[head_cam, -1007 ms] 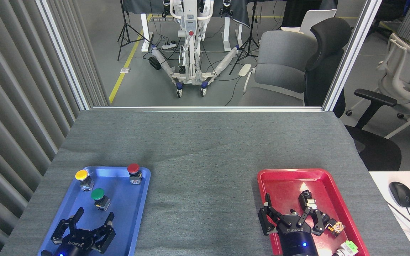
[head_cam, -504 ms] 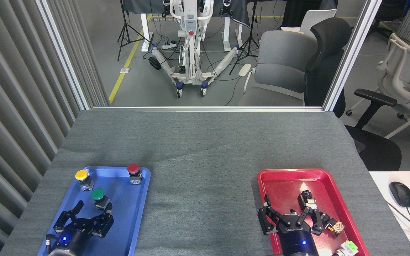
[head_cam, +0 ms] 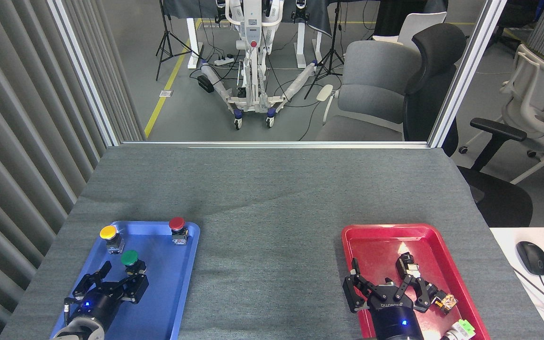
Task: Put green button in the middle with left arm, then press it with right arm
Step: 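Lift the green button and carry it with the left hand to the table middle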
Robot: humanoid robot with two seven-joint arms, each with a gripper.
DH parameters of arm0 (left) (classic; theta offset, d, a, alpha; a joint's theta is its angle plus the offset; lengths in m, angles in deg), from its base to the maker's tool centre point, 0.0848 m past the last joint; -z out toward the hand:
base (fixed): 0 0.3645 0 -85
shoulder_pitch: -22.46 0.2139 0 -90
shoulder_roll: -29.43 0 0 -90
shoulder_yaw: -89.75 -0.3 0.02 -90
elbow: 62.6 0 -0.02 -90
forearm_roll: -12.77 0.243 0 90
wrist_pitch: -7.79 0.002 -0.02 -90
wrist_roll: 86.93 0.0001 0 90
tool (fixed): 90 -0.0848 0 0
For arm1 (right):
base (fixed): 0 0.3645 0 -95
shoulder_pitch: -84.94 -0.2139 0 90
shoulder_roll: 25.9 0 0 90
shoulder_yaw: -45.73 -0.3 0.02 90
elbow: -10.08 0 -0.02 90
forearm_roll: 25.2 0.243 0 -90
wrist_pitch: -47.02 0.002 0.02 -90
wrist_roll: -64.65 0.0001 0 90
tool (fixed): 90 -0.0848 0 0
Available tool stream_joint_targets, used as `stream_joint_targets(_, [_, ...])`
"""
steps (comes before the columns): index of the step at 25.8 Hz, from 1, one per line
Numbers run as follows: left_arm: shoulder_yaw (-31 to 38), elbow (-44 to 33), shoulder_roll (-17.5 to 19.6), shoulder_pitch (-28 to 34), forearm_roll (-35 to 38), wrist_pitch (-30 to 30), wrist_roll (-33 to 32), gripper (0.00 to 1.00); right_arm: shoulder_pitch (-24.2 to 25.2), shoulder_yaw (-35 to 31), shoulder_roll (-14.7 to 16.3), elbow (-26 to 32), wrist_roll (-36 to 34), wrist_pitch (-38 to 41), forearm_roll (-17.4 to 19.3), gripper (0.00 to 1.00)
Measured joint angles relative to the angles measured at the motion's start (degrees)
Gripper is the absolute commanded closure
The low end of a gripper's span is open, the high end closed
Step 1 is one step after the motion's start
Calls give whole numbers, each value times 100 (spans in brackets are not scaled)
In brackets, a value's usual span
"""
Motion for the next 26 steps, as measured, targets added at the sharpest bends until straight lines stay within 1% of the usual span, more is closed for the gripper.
stream_joint_targets(1, [-13, 58, 0, -34, 3, -2, 0, 32, 4, 0, 0, 1, 0, 0, -1, 0])
stream_joint_targets(2, [-48, 97, 2, -59, 5, -2, 4, 36, 8, 0, 0, 3, 1, 0, -2, 0])
stream_joint_targets(5, [-236, 131, 21, -82, 14, -21, 9, 39, 21, 0, 10, 7, 9, 0, -4, 0])
stream_joint_targets(8, [-385, 146, 30, -89, 15, 2, 15, 50, 32, 0, 35, 9, 18, 0, -6, 0])
stream_joint_targets(13, [-505, 173, 36, -77, 17, 9, 66, 79, 38, 0, 69, 9, -1, 0, -4, 0])
stream_joint_targets(17, [-578, 180, 90, -59, 18, -55, 105, 98, 42, 0, 113, 9, -16, 0, 3, 0])
stream_joint_targets(18, [-588, 179, 116, -58, 18, -104, 105, 100, 43, 0, 121, 9, -17, 0, 5, 0])
stream_joint_targets(23, [-599, 83, 253, -48, -16, -575, 206, 100, 46, 0, 191, 5, -21, 3, 17, 0])
stream_joint_targets(26, [-550, -401, 298, -5, -100, -1108, 318, 100, 43, 0, 218, 3, -21, 4, 23, 0])
